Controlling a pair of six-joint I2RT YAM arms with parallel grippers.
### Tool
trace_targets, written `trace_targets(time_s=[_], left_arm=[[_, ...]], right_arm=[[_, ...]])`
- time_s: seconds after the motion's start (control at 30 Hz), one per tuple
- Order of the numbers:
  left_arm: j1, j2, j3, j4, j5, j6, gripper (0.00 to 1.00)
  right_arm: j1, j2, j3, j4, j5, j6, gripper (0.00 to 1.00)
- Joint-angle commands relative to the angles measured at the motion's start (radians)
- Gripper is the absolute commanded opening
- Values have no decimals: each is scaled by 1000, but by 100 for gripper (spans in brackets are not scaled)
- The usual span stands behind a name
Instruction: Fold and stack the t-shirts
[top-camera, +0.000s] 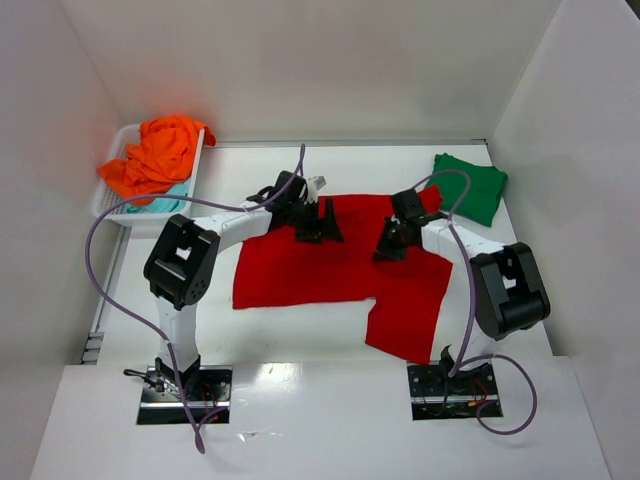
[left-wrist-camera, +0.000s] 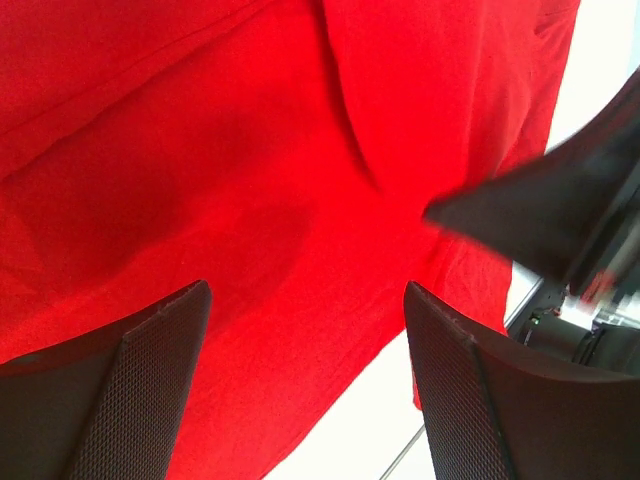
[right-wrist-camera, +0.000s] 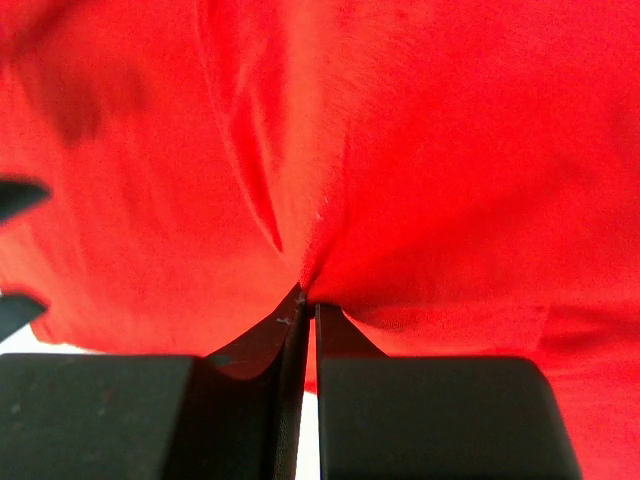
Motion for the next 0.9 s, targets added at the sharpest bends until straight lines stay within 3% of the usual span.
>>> trace_targets(time_s=[0.0, 0.2, 0.3, 0.33, 0.43, 0.63, 0.87], left_arm=[[6, -20, -18, 22, 12, 26, 85], [6, -20, -37, 31, 12, 26, 85], [6, -20, -37, 32, 21, 26, 85], [6, -20, -37, 32, 21, 26, 85], [6, -20, -37, 32, 21, 26, 85], [6, -20, -37, 32, 32, 35, 85], [6, -20, -46, 22, 32, 45, 85]], right_arm=[[106, -42, -19, 1, -47, 56, 8], [118, -60, -19, 1, -61, 76, 24], [118, -60, -19, -21, -1, 76, 44], [118, -71, -19, -40, 16, 67, 55], [118, -83, -8, -83, 94, 66, 69], [90, -130, 15, -181, 272, 66, 69], [-97, -187, -31, -161, 338, 37, 69]])
